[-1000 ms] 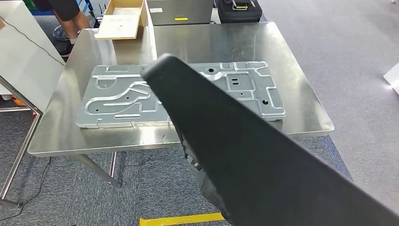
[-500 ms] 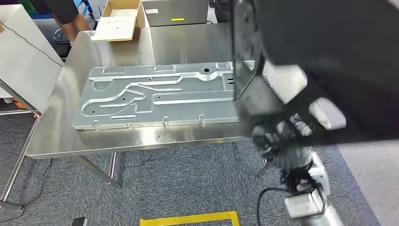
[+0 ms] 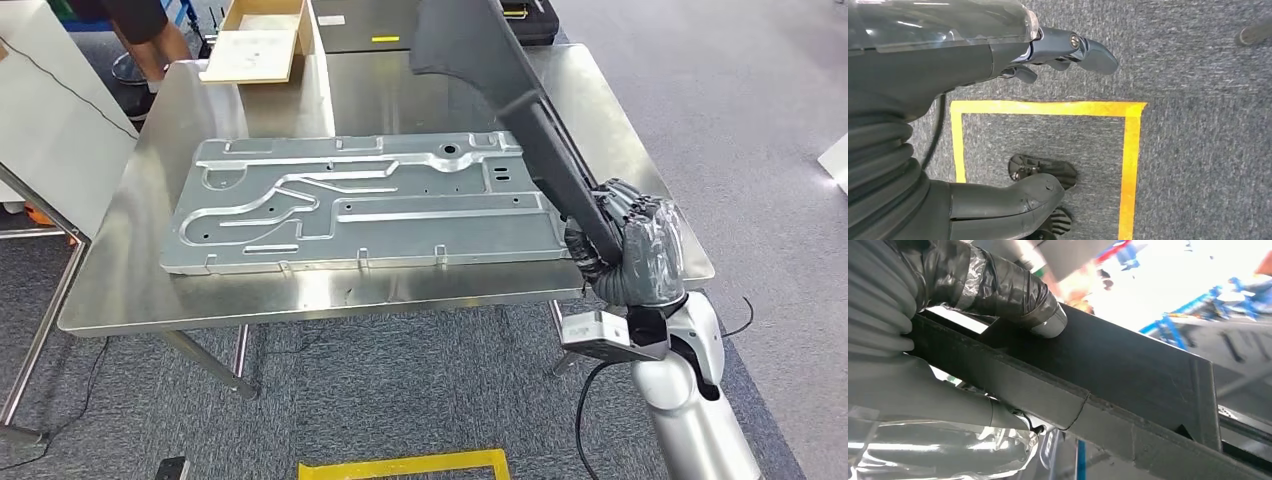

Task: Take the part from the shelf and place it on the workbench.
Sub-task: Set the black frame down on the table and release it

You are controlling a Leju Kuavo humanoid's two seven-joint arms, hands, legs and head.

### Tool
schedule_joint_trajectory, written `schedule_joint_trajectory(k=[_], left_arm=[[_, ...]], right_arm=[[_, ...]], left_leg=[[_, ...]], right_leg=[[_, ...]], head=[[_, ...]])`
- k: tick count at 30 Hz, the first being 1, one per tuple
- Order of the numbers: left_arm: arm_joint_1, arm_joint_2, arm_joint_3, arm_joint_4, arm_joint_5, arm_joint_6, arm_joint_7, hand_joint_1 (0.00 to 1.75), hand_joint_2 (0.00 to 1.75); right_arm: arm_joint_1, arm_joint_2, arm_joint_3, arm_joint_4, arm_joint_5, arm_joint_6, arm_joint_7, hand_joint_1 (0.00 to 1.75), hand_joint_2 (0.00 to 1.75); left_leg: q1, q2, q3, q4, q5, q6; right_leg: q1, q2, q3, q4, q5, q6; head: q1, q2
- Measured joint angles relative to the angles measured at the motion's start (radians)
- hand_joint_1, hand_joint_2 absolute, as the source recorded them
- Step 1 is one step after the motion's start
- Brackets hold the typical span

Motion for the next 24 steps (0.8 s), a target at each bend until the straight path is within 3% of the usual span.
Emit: schedule_joint_trajectory(k=[1,3,5,6,7,8,10,11,15,17,19,20,21,22,24], left_arm=[[-0.002,0.000,-0.002,0.000,0.000,0.000,0.000,0.00,1.75],[-0.004,0.000,-0.006,0.000,-0.002,-0.001,0.001,0.00,1.75],[-0.006,0.000,-0.009,0.000,-0.005,-0.002,0.003,0.00,1.75],[-0.007,0.000,-0.012,0.000,-0.006,-0.003,0.004,0.00,1.75],[-0.008,0.000,-0.015,0.000,-0.007,-0.004,0.005,0.00,1.75],[-0.011,0.000,-0.018,0.000,-0.007,-0.005,0.006,0.00,1.75],[-0.017,0.000,-0.022,0.000,-0.008,-0.007,0.009,0.00,1.75],[-0.020,0.000,-0.025,0.000,-0.009,-0.008,0.011,0.00,1.75],[-0.028,0.000,-0.037,0.000,-0.013,-0.016,0.019,0.00,1.75],[-0.034,0.000,-0.043,0.000,-0.014,-0.017,0.021,0.00,1.75],[-0.036,0.000,-0.046,0.000,-0.014,-0.017,0.023,0.00,1.75],[-0.036,0.000,-0.046,0.000,-0.014,-0.018,0.023,0.00,1.75],[-0.035,0.000,-0.047,0.000,-0.014,-0.018,0.024,0.00,1.75],[-0.034,0.000,-0.047,0.000,-0.013,-0.018,0.024,0.00,1.75],[-0.034,0.000,-0.047,0.000,-0.010,-0.019,0.024,0.00,1.75]], right_arm=[[-0.008,-0.008,0.000,0.015,0.045,-0.011,0.016,1.75,1.75],[-0.028,-0.026,0.003,0.054,0.155,-0.029,0.053,1.75,1.75],[-0.053,-0.047,0.014,0.108,0.269,-0.033,0.093,1.75,1.75],[-0.071,-0.059,0.024,0.140,0.319,-0.028,0.110,1.75,1.75],[-0.092,-0.071,0.036,0.173,0.362,-0.021,0.125,1.75,1.75],[-0.120,-0.084,0.051,0.208,0.400,-0.010,0.137,1.75,1.75],[-0.187,-0.105,0.086,0.283,0.454,0.020,0.152,1.75,1.75],[-0.224,-0.113,0.107,0.324,0.476,0.041,0.154,1.75,1.75],[-0.378,-0.125,0.213,0.508,0.516,0.140,0.125,1.75,1.75],[-0.444,-0.123,0.264,0.597,0.520,0.163,0.102,1.75,1.75],[-0.492,-0.119,0.305,0.669,0.522,0.165,0.092,1.75,1.75],[-0.509,-0.116,0.321,0.698,0.522,0.166,0.091,1.75,1.75],[-0.523,-0.114,0.336,0.723,0.522,0.166,0.091,1.75,1.75],[-0.535,-0.112,0.350,0.744,0.522,0.166,0.090,1.75,1.75],[-0.560,-0.106,0.376,0.779,0.521,0.166,0.088,1.75,1.75]], left_leg=[[0.002,0.000,0.001,-0.004,0.003,0.006],[0.002,0.001,0.002,-0.006,0.003,0.012],[0.001,0.001,0.003,-0.006,0.002,0.014],[0.001,0.001,0.003,-0.006,0.002,0.014],[0.001,0.000,0.004,-0.005,0.002,0.013],[0.001,0.000,0.006,-0.004,0.001,0.012],[-0.002,0.000,0.004,-0.002,-0.001,0.005],[-0.004,0.000,0.002,-0.002,0.000,0.000],[-0.005,0.001,-0.007,0.009,-0.009,-0.018],[-0.004,0.001,-0.045,0.089,-0.054,-0.025],[-0.003,0.002,-0.112,0.223,-0.109,-0.030],[-0.003,0.002,-0.139,0.272,-0.119,-0.031],[-0.003,0.002,-0.150,0.285,-0.109,-0.030],[-0.003,0.002,-0.143,0.258,-0.080,-0.028],[-0.005,0.001,-0.086,0.125,-0.004,-0.020]], right_leg=[[-0.002,0.000,-0.016,0.036,-0.022,0.005],[-0.005,-0.001,-0.076,0.159,-0.082,0.013],[-0.006,-0.001,-0.126,0.250,-0.103,0.017],[-0.007,-0.001,-0.127,0.245,-0.084,0.017],[-0.007,-0.001,-0.112,0.206,-0.052,0.016],[-0.007,-0.001,-0.082,0.137,-0.011,0.013],[-0.003,0.000,-0.028,0.021,0.035,0.005],[0.000,0.001,-0.016,-0.011,0.042,0.002],[-0.003,0.002,-0.015,-0.027,0.045,-0.015],[-0.006,-0.002,-0.012,-0.033,0.048,-0.025],[-0.004,-0.004,-0.012,-0.032,0.047,-0.030],[-0.002,-0.005,-0.012,-0.032,0.046,-0.031],[-0.001,-0.006,-0.011,-0.030,0.045,-0.032],[0.000,-0.006,-0.010,-0.029,0.043,-0.033],[0.003,-0.005,-0.007,-0.024,0.037,-0.032]], head=[[0.000,0.000],[0.000,0.000],[0.000,0.000],[0.000,0.000],[0.000,0.000],[0.000,0.000],[0.000,0.000],[0.000,0.000],[0.000,0.000],[0.000,0.000],[0.000,0.000],[0.000,0.000],[0.000,0.000],[0.000,0.000],[0.000,0.000]])
